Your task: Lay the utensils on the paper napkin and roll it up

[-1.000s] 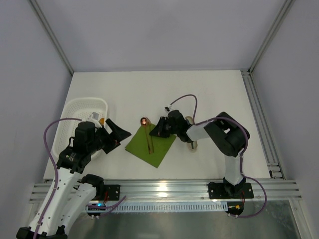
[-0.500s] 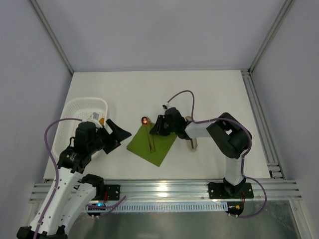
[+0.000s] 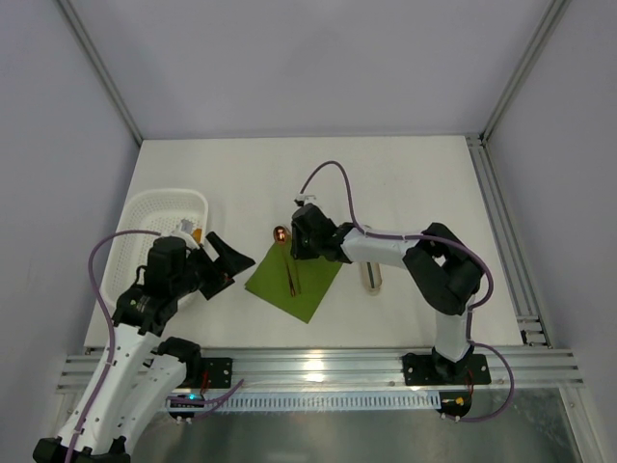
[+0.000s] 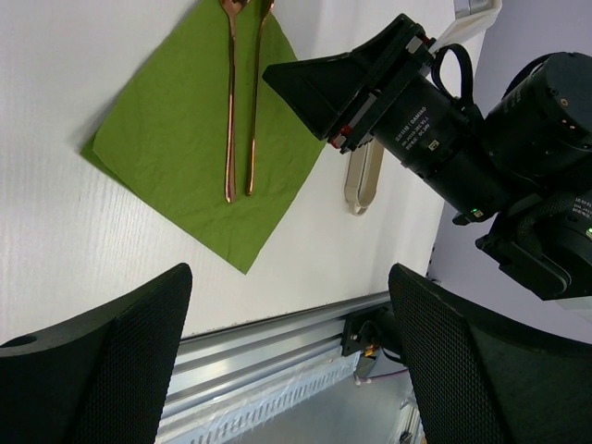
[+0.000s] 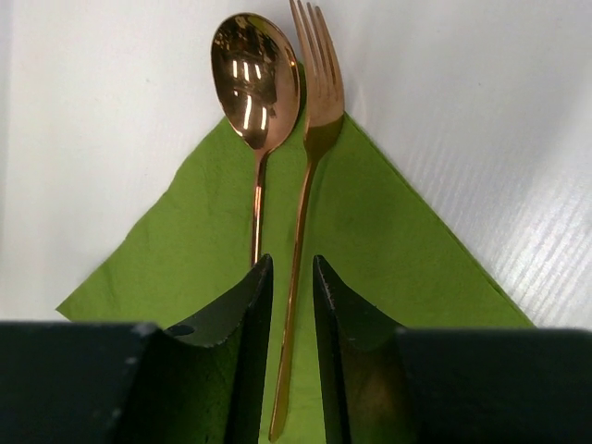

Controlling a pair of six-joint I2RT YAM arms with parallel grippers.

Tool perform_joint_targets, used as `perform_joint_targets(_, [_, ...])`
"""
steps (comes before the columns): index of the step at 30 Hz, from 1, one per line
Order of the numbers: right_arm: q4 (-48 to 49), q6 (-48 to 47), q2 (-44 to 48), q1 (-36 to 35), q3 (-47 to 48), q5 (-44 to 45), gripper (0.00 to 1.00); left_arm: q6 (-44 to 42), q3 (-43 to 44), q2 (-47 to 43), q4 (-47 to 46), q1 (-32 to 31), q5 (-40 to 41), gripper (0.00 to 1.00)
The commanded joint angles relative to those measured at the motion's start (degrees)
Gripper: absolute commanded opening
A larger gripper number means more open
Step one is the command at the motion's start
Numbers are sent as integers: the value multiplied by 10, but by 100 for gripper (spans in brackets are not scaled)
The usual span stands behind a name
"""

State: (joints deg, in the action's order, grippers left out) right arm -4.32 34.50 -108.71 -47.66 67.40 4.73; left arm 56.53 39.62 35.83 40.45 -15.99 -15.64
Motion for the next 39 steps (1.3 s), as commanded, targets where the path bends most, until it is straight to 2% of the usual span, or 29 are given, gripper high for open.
perform_joint_targets(1, [-46, -25, -7, -9, 29, 61, 27, -11, -1, -5, -19, 3, -12, 88])
perform_joint_targets(10, [-68, -29, -19, -19, 50, 82, 24, -8, -1, -9, -18, 3, -16, 88])
perform_joint_targets(39, [-69, -35, -24, -44, 70, 95, 25, -10, -4, -16, -13, 3, -11, 88])
